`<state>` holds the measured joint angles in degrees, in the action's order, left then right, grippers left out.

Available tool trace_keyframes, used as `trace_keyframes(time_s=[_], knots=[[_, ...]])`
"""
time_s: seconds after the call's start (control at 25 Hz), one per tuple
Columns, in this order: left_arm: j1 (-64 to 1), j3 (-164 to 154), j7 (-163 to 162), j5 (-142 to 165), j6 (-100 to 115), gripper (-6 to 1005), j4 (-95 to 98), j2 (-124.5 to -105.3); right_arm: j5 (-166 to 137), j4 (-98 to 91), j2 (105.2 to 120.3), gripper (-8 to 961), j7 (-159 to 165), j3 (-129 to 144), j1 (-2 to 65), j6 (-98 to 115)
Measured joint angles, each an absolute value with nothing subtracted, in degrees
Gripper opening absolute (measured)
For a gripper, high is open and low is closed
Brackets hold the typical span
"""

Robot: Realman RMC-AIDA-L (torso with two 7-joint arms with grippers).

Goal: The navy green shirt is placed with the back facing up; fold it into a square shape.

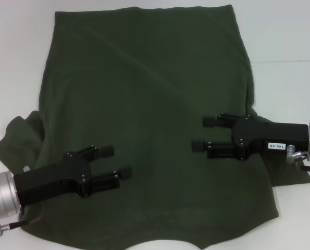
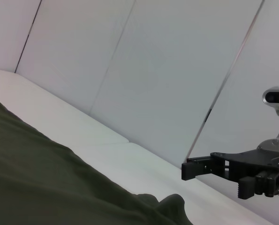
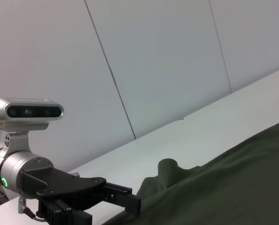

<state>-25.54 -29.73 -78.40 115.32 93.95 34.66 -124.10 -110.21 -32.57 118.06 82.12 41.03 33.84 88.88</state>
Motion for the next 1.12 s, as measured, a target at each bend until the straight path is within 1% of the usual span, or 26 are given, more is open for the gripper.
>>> trace_keyframes(time_s=[0.4,0.72,1.12], knots=[[-25.6,-28.8,-78.4,115.3,93.7,886,34.6,-124.1,-110.1,-33.0,118.23,917,82.3,41.0,34.4,89.0],[-25.6,-28.8,-79.2,115.3,92.9,886,34.6,-124.1,-110.0,-33.1,118.7,916,82.3,41.0,34.6,89.0],[-26.0,-23.8,-87.2,115.0,82.4,886,34.8,-123.94,-109.1,-32.6,118.78,917,82.4,40.8,34.6,88.7]])
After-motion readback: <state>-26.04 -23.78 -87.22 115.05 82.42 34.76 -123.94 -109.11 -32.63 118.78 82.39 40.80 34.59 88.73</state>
